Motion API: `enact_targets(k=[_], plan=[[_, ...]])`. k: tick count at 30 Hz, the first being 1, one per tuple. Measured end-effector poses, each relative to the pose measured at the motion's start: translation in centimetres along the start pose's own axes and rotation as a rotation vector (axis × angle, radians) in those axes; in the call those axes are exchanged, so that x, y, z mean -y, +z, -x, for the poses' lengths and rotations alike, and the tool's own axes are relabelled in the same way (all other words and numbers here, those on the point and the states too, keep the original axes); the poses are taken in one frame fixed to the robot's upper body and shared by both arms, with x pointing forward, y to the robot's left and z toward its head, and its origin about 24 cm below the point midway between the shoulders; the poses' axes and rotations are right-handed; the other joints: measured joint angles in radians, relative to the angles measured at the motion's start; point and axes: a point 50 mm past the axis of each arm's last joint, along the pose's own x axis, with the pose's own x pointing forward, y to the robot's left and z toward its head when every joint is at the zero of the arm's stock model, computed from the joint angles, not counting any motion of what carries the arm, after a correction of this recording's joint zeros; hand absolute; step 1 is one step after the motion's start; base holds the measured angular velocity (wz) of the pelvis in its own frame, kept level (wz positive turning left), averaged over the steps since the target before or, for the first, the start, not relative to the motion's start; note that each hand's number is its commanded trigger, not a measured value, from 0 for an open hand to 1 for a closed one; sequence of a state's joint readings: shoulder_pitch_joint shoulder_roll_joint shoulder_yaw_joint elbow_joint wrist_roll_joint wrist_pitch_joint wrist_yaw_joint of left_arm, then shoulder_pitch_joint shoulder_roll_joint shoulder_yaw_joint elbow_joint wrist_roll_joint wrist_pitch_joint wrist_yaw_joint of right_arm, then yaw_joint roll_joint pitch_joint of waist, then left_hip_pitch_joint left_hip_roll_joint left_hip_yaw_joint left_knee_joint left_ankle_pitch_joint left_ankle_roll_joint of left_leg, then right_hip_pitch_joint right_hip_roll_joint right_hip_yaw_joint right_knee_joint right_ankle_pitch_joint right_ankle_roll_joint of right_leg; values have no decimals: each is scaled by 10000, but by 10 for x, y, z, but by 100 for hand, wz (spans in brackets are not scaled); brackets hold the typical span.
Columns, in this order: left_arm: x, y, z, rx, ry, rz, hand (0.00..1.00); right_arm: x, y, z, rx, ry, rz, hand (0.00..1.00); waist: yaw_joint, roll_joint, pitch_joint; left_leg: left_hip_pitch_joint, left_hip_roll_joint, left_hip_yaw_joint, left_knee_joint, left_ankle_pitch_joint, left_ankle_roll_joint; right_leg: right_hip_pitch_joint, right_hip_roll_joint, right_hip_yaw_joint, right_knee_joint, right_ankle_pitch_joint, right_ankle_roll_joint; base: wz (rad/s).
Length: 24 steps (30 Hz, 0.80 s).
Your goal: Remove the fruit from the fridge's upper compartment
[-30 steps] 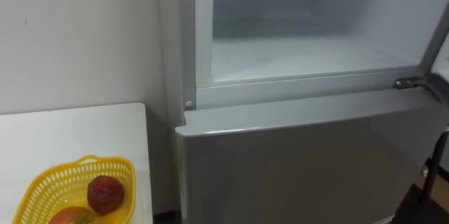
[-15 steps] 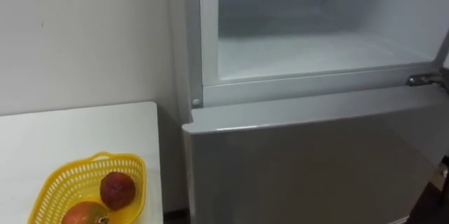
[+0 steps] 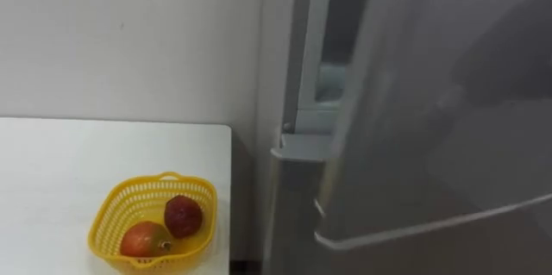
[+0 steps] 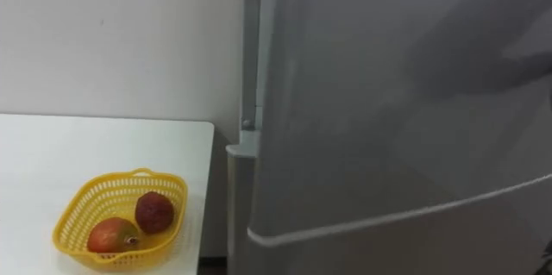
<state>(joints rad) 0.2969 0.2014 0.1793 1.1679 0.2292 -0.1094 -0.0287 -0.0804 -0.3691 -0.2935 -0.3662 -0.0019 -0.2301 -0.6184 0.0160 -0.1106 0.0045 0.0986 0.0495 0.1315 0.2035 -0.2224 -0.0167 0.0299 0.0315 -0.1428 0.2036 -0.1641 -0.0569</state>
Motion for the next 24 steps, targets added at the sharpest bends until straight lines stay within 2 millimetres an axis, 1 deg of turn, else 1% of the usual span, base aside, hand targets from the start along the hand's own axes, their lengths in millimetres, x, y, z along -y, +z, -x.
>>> enact_targets(k=[2, 4, 5, 6, 11, 15, 24], plan=[[2, -1, 0, -96, -94, -119, 0, -10, 2, 0, 105, 650, -217, 0, 222, 29, 21, 12, -2, -31, -1, -1, 0, 76, -25, -99, -4, 0, 1, 14], [5, -3, 0, -201, -233, -274, 0, -21, 4, 0, 204, 1266, -487, 0, 287, 24, 31, -5, -14, -109, -9, -1, 0, 129, -60, -238, -13, -1, 3, 16], [7, -3, 0, -223, -306, -348, 0, -27, 6, 1, 256, 1663, -649, 0, 340, 37, 51, -4, -26, -162, -6, -1, 0, 207, -83, -293, -36, -2, 4, 16], [8, -2, 0, -203, -331, -392, 0, -29, 6, 2, 281, 1968, -679, 0, 414, 47, 55, -10, -47, -256, -12, -1, 1, 240, -111, -386, -56, -10, 17, 18], [7, -5, 1, -359, -282, -402, 0, -32, 3, 3, 355, 2429, -712, 0, 449, 90, 68, -16, -68, -333, -91, -2, 2, 353, -132, -491, -179, -24, 39, 8], [7, 0, 0, -221, -209, -433, 0, -32, 2, 3, 396, 2733, -646, 0, 412, 136, 48, 5, -70, -363, -128, -2, 2, 371, -123, -502, -182, -37, 44, 0], [8, -3, 0, -323, -253, -588, 0, -29, 1, 0, 183, 2583, -984, 0, 401, 166, 33, 164, -83, -348, -130, -2, 2, 439, -139, -478, -181, -43, 54, 0]])
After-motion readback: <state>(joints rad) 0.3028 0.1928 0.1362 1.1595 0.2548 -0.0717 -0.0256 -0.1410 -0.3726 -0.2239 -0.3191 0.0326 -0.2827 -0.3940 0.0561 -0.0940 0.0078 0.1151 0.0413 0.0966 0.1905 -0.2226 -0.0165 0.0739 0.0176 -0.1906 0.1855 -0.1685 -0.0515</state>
